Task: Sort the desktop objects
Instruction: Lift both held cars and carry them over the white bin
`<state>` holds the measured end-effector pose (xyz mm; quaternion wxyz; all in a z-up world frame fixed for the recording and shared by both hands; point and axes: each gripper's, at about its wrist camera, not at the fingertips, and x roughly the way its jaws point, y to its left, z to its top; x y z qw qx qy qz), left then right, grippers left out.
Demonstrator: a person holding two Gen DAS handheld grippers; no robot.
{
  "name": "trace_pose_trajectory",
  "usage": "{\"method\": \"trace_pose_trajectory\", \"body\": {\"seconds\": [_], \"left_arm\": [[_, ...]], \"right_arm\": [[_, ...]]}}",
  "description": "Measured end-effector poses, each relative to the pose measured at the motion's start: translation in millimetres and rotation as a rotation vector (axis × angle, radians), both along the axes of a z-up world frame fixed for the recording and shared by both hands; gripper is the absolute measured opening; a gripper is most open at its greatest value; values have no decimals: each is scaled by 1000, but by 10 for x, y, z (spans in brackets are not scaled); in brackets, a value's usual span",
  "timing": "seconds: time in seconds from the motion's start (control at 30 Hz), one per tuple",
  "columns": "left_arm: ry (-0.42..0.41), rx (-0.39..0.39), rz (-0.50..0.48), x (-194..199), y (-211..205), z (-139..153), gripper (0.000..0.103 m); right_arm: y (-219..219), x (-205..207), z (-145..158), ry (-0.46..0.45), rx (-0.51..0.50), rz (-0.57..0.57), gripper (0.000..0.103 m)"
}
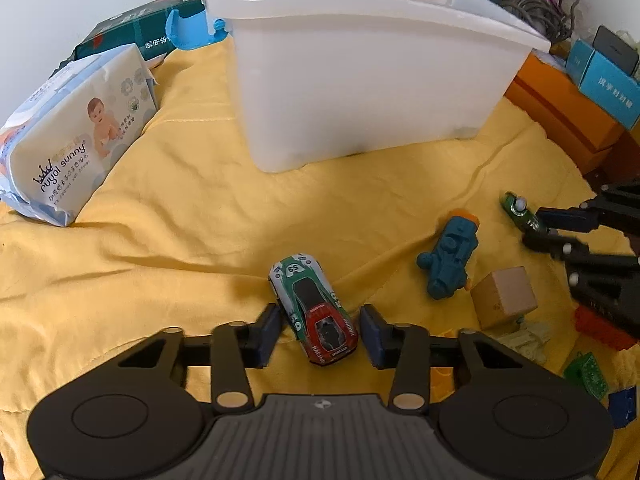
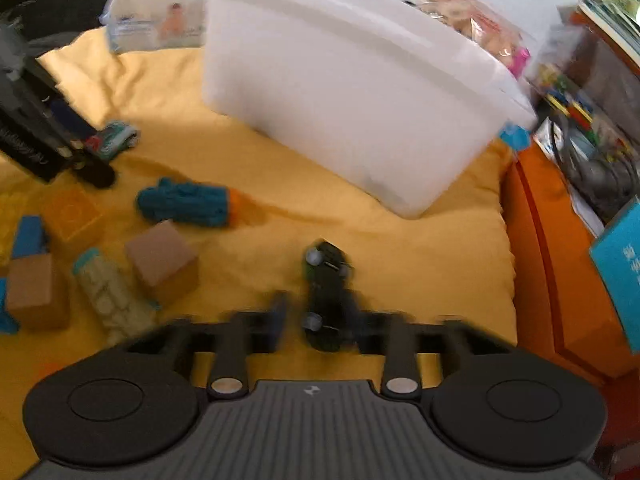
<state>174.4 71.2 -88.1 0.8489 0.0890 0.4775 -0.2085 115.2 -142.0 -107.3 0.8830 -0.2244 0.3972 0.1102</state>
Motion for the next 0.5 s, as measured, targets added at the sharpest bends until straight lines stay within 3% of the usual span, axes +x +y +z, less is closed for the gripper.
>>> {"method": "trace_pose_trajectory", "body": {"seconds": [0.07,0.17,0.23,0.3,0.33,0.43,0.5], "left_arm": [[7,-9,-10,-3,29,12,38],[6,-4,-47,-17,12,46,35],[8,13,-77,-24,-15,54,35],[5,44,-74,-26,-20,40,35],[2,49,-67,-29,-11,37,37],[-7,58,-52,-43,3,26,42],[-11,60,-48,-45,-11,1,42]], "right_arm": [[-97,41,125,28,117,-27,18],[-355,184,276,177,478,-95,19],[-495,270,208,231,604,-163,19],[-574,322,89,259,597,-216,25],[-609,307,71,243,577,-228,35],[-489,150,187,94,351,-199,40],[-409,101,220,57,288,-159,41]]}}
